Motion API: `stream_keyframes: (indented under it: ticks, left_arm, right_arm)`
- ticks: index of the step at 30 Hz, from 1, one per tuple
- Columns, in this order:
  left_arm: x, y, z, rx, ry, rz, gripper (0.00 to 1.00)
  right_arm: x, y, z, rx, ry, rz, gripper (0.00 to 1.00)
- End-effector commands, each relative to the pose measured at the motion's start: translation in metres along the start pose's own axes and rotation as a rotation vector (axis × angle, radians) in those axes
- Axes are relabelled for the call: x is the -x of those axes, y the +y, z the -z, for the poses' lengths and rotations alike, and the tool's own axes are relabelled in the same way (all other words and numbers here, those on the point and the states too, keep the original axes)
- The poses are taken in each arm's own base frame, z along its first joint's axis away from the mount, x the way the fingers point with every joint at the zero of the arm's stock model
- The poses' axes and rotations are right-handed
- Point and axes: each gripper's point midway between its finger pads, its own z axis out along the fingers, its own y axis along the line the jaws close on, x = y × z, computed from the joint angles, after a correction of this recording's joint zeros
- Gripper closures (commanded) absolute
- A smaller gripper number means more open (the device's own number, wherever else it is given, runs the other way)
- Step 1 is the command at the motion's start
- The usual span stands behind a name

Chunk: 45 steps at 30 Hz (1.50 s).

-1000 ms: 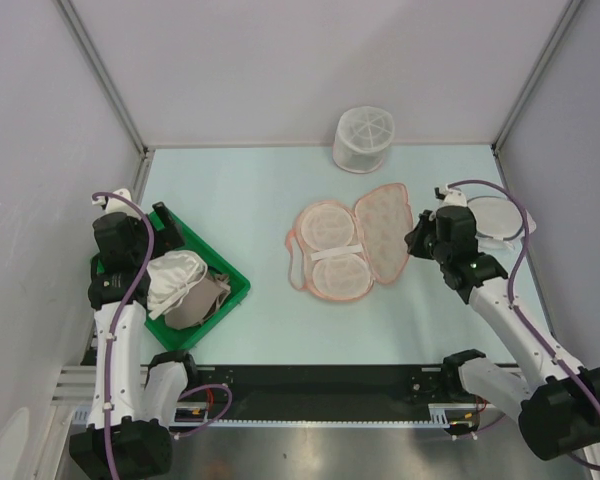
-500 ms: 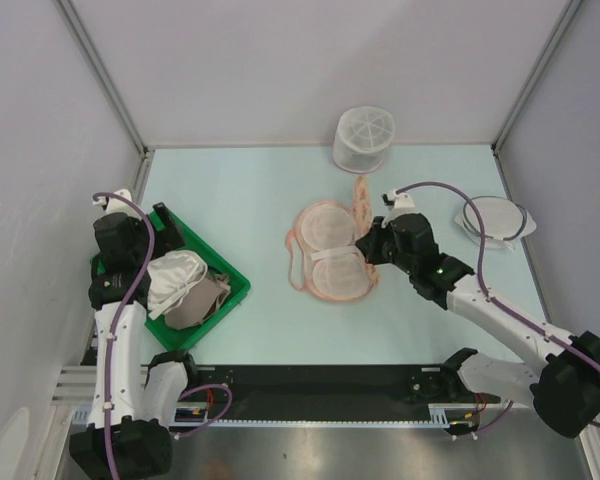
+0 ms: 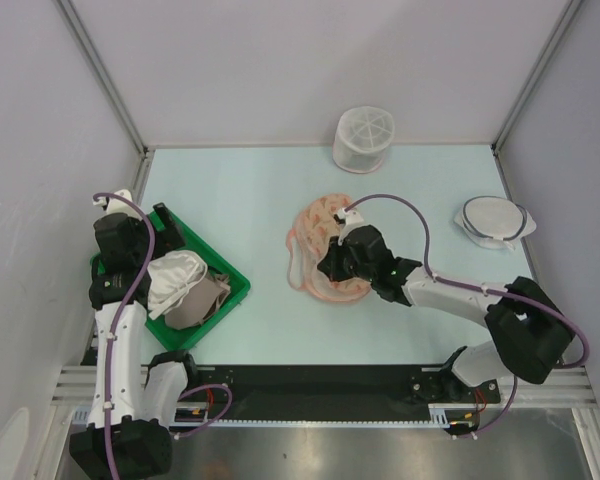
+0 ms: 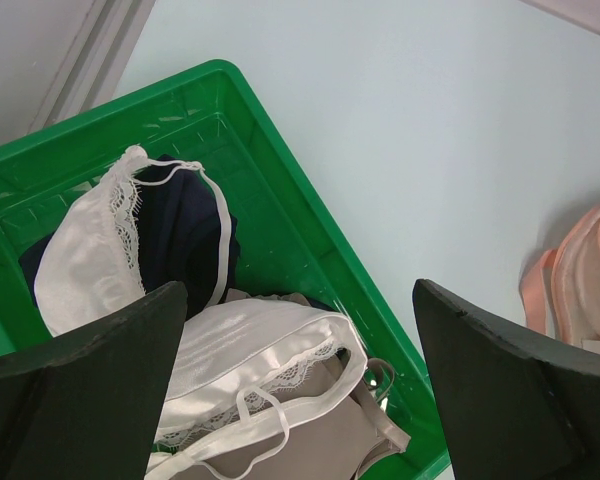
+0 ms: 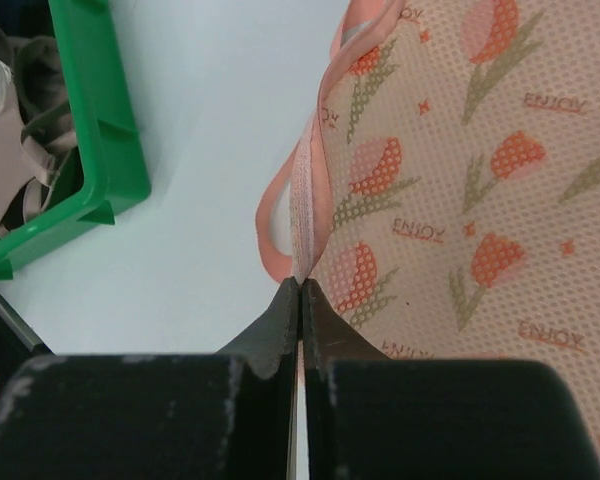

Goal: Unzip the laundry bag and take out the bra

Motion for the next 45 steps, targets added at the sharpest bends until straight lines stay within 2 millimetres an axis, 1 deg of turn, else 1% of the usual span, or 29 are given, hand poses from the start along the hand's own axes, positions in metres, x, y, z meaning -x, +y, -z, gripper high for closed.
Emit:
stream_keyframes:
  ticks: [1,6,9,11,12,14,15,16,18,21,23,25,26,27,28,29,30,31,33,34,35,37,38,39,40,41,42,43,45]
  left_arm:
    - [0.01,-0.004,0.001,-0.023,-0.045,-0.026,0.0]
    - [0.01,-0.005,0.001,-0.024,-0.045,-0.026,0.0]
    - [0.01,-0.005,0.001,-0.026,-0.045,-0.024,0.0]
    - [0.011,-0.005,0.001,-0.025,-0.047,-0.024,0.0]
    - [0.01,-0.004,0.001,-0.023,-0.045,-0.023,0.01]
    - [0.011,-0.004,0.002,-0.022,-0.047,-0.023,0.0]
    - [0.011,-0.004,0.002,-0.019,-0.049,-0.023,0.0]
    - [0.011,-0.005,0.002,-0.023,-0.047,-0.022,0.0]
    - [0.012,-0.005,0.002,-0.024,-0.053,-0.022,0.0]
    - [0.012,-0.008,0.002,-0.036,-0.053,-0.024,0.0]
    - [0.014,-0.013,0.0,-0.051,-0.052,-0.037,0.0]
    - [0.016,-0.025,0.0,-0.072,-0.052,-0.077,0.0]
    - [0.015,-0.031,0.0,-0.082,-0.048,-0.095,0.0]
    - [0.011,-0.045,0.001,-0.123,-0.04,-0.13,0.0]
    - [0.014,-0.051,0.003,-0.137,-0.049,-0.143,0.0]
    - [0.013,-0.054,0.003,-0.147,-0.047,-0.147,0.0]
    - [0.011,-0.07,0.008,-0.201,-0.047,-0.165,0.0]
    - [0.013,-0.075,0.011,-0.219,-0.052,-0.165,0.0]
    - [0.012,-0.088,0.017,-0.269,-0.054,-0.171,0.0]
    - [0.013,-0.092,0.02,-0.286,-0.065,-0.176,0.0]
    - [0.013,-0.098,0.023,-0.318,-0.067,-0.18,0.0]
    - [0.012,-0.105,0.027,-0.353,-0.079,-0.188,0.0]
    - [0.016,-0.105,0.033,-0.365,-0.106,-0.186,0.0]
    - [0.021,-0.107,0.037,-0.377,-0.135,-0.182,0.0]
    - [0.02,-0.107,0.038,-0.38,-0.148,-0.181,0.0]
    - [0.026,-0.107,0.045,-0.39,-0.184,-0.178,0.0]
    - [0.03,-0.109,0.049,-0.405,-0.214,-0.178,0.0]
    - [0.029,-0.108,0.05,-0.407,-0.222,-0.179,0.0]
    - [0.032,-0.108,0.054,-0.411,-0.247,-0.18,0.0]
  right_arm:
    - [0.006,0.026,-0.013,0.084,-0.017,0.007,1.0]
    - [-0.005,0.03,-0.017,0.091,0.017,0.024,1.0]
    - [-0.011,0.028,-0.018,0.082,0.04,0.03,0.99]
    - [-0.015,0.026,-0.019,0.076,0.054,0.032,0.91]
    - [-0.013,0.028,-0.018,0.08,0.053,0.035,0.77]
    - [-0.013,0.029,-0.016,0.079,0.057,0.045,0.54]
    - [-0.012,0.03,-0.016,0.079,0.057,0.051,0.35]
    - [-0.009,0.03,-0.014,0.079,0.053,0.058,0.29]
    - [-0.004,0.03,-0.009,0.069,0.044,0.083,0.21]
    - [0.002,0.023,-0.001,0.035,0.03,0.117,0.17]
    - [0.002,0.012,0.003,-0.001,0.024,0.132,0.14]
    - [0.011,-0.002,0.011,-0.026,-0.005,0.123,0.13]
    - [0.007,-0.012,0.014,-0.046,0.0,0.118,0.13]
    - [0.015,-0.018,0.021,-0.055,-0.027,0.11,0.13]
    - [0.023,-0.032,0.026,-0.085,-0.05,0.092,0.13]
    - [0.02,-0.044,0.03,-0.109,-0.046,0.083,0.13]
    - [0.024,-0.052,0.036,-0.122,-0.061,0.084,0.12]
    - [0.037,-0.067,0.047,-0.155,-0.102,0.065,0.12]
    - [0.039,-0.082,0.062,-0.189,-0.118,0.05,0.12]
    - [0.047,-0.088,0.076,-0.204,-0.148,0.043,0.12]
    - [0.05,-0.103,0.087,-0.24,-0.158,0.019,0.1]
    - [0.05,-0.117,0.103,-0.28,-0.178,-0.002,0.07]
    - [0.06,-0.124,0.119,-0.306,-0.231,-0.01,0.04]
    - [0.062,-0.127,0.127,-0.319,-0.246,-0.014,0.02]
    - [0.062,-0.129,0.134,-0.33,-0.254,-0.017,0.01]
    - [0.069,-0.132,0.145,-0.343,-0.294,-0.023,0.0]
    - [0.071,-0.132,0.15,-0.342,-0.304,-0.025,0.0]
    - [0.069,-0.133,0.153,-0.345,-0.305,-0.03,0.0]
    - [0.074,-0.13,0.162,-0.339,-0.335,-0.034,0.0]
